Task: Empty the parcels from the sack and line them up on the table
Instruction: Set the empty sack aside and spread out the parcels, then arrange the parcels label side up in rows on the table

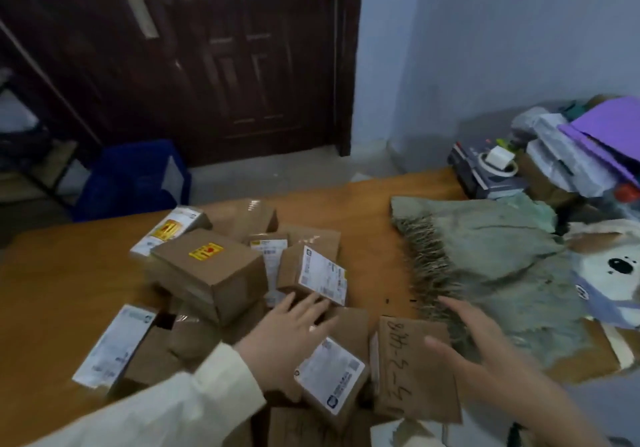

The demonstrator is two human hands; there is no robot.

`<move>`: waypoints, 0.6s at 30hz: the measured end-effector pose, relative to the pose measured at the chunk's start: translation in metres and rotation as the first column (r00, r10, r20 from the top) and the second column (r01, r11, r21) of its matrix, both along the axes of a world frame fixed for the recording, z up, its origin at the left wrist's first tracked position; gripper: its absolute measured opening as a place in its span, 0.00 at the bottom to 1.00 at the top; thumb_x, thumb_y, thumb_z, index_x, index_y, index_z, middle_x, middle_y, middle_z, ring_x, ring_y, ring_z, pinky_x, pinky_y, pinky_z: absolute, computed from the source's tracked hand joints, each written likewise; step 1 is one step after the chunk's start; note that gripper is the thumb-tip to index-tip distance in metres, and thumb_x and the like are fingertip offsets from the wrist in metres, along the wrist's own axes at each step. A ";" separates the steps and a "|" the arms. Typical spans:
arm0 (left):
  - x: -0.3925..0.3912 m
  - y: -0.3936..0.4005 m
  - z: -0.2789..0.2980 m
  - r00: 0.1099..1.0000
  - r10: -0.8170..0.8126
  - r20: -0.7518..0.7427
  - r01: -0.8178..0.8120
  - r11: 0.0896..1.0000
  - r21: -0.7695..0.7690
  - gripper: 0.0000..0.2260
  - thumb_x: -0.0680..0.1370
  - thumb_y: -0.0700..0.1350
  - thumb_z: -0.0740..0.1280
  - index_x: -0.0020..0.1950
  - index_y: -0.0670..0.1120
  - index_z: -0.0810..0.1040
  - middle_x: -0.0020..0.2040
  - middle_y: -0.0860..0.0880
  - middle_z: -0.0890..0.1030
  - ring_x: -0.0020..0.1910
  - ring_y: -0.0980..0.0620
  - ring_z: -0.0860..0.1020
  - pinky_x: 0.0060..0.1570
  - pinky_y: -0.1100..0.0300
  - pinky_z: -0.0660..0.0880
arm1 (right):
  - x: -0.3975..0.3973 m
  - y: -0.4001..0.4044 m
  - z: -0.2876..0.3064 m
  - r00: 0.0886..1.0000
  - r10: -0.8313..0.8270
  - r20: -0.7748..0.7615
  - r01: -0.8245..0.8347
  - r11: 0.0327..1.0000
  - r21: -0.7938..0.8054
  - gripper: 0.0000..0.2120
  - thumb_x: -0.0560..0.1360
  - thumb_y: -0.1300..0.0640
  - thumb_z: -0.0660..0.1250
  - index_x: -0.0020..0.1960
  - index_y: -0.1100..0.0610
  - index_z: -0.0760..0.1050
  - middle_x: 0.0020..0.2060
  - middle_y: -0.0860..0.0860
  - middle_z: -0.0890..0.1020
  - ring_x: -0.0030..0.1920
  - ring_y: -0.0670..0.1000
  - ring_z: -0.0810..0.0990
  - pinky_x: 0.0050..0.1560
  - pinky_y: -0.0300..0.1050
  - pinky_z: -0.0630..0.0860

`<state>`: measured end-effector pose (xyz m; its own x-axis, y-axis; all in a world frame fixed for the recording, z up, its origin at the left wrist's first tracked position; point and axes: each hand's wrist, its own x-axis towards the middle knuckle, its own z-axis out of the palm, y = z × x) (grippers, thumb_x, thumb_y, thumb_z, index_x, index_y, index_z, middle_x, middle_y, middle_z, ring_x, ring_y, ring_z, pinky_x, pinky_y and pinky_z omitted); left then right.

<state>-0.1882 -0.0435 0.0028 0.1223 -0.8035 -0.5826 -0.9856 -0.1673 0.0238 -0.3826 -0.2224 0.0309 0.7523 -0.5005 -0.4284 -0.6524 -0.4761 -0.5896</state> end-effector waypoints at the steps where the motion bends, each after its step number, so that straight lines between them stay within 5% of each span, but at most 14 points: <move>1: -0.007 0.005 -0.017 0.998 -0.024 0.058 0.024 1.000 0.002 0.39 0.76 0.51 0.65 0.77 0.48 0.42 0.78 0.44 0.44 0.76 0.45 0.42 0.74 0.43 0.40 | 0.000 0.001 0.000 0.999 -0.026 0.026 0.026 1.000 -0.003 0.38 0.67 0.34 0.56 0.74 0.47 0.55 0.74 0.45 0.58 0.75 0.46 0.54 0.73 0.45 0.56; 5: -0.027 0.009 -0.055 0.984 -0.050 0.170 0.056 0.998 -0.027 0.36 0.78 0.43 0.61 0.76 0.46 0.38 0.77 0.43 0.47 0.76 0.44 0.43 0.72 0.42 0.39 | 0.011 0.008 -0.002 0.986 0.052 0.158 -0.033 0.992 -0.121 0.25 0.75 0.44 0.60 0.71 0.47 0.62 0.72 0.44 0.62 0.74 0.43 0.56 0.73 0.42 0.56; 12: -0.028 0.018 -0.063 0.986 0.011 0.168 0.019 0.985 -0.173 0.38 0.75 0.41 0.65 0.76 0.46 0.43 0.74 0.42 0.55 0.75 0.44 0.51 0.73 0.46 0.45 | 0.029 0.037 -0.006 0.915 0.280 0.291 -0.235 0.955 -0.179 0.17 0.76 0.46 0.61 0.64 0.43 0.66 0.66 0.35 0.64 0.71 0.34 0.52 0.70 0.35 0.55; 18: -0.020 0.053 -0.035 0.986 -0.051 0.160 0.106 0.929 -0.355 0.39 0.68 0.43 0.73 0.74 0.50 0.55 0.71 0.45 0.63 0.74 0.46 0.59 0.73 0.47 0.50 | 0.034 0.075 0.003 0.900 0.297 0.319 -0.284 0.955 -0.088 0.22 0.68 0.26 0.51 0.58 0.32 0.60 0.61 0.25 0.61 0.65 0.26 0.60 0.59 0.21 0.59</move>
<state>-0.2086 0.0096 -0.0324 0.1120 -0.9662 -0.2320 -0.9924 -0.0965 -0.0769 -0.3484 -0.1474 0.0339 0.9608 -0.2498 -0.1204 -0.2573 -0.6415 -0.7226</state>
